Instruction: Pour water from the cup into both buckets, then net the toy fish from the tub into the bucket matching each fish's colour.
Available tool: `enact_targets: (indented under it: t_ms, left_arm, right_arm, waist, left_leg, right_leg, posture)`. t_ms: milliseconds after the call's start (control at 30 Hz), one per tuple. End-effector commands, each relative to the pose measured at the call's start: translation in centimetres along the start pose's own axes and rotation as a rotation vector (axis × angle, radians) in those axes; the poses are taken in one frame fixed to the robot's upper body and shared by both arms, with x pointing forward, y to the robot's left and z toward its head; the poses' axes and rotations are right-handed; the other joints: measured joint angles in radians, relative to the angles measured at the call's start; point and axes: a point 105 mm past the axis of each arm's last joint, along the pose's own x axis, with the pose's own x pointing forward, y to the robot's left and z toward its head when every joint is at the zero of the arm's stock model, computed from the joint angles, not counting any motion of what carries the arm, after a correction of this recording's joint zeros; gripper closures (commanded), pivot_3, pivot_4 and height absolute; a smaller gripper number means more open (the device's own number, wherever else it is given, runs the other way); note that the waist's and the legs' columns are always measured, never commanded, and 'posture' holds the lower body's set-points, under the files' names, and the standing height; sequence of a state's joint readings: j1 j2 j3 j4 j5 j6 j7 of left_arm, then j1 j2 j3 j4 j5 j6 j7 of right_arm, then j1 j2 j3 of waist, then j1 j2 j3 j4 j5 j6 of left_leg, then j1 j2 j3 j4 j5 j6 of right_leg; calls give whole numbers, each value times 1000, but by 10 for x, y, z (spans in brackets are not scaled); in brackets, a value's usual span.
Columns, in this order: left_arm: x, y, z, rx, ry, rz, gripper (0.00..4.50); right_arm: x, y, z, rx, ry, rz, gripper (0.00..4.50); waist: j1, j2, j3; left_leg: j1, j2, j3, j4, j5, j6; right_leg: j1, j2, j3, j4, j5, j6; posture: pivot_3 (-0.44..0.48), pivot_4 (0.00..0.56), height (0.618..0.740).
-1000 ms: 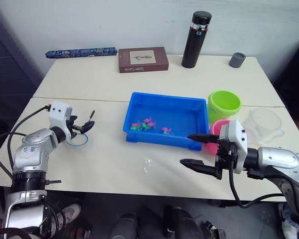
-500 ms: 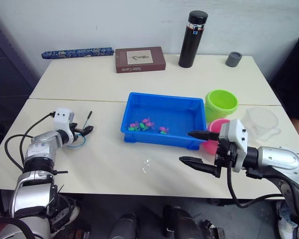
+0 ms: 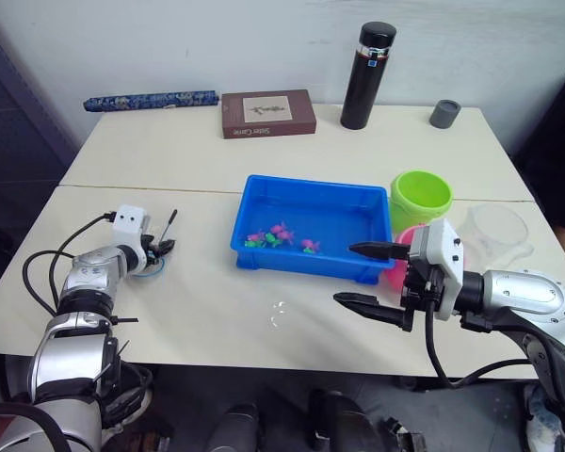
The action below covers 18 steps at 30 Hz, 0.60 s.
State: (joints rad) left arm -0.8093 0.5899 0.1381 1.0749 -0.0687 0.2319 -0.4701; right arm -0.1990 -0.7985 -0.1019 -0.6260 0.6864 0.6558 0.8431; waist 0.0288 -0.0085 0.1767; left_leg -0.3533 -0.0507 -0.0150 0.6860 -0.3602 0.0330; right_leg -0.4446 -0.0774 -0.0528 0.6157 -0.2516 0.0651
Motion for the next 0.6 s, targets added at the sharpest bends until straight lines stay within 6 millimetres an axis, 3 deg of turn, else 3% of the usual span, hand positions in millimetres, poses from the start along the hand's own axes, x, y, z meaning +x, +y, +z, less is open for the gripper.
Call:
enact_targets:
  t_ms: [33,100,133,467,600]
  left_arm:
    - [2,-2,-14,-3,62,-7,3374]
    - [2,-3,-14,-1,61,-11,4245]
    - [2,-3,-13,2,60,-13,4413]
    - [1,-3,-8,20,42,-21,4413]
    - [-11,17,22,61,-66,37,4413]
  right_arm:
    - [-1,4,10,-51,-23,7,0]
    - [-1,3,10,-53,-19,3,0]
    - [-1,3,9,-53,-17,2,0]
    - [0,1,8,-45,-19,-5,0]
    - [0,-1,10,-48,-26,-16,0]
  waist:
    - [0,0,0]
    - [0,0,0]
    - [0,0,0]
    - [0,0,0]
    - [-2,-1,0]
  left_leg:
    - [0,0,0,0,0,0]
    - [0,0,0,0,0,0]
    - [0,0,0,0,0,0]
    - [0,0,0,0,0,0]
    - [0,0,0,0,0,0]
  right_leg:
    - [0,0,0,0,0,0]
    - [0,0,0,0,0,0]
    - [0,0,0,0,0,0]
    - [0,0,0,0,0,0]
    - [0,0,0,0,0,0]
  posture:
    - [0,150,739]
    - [0,150,739]
    - [0,150,739]
    - [0,150,739]
    - [0,150,739]
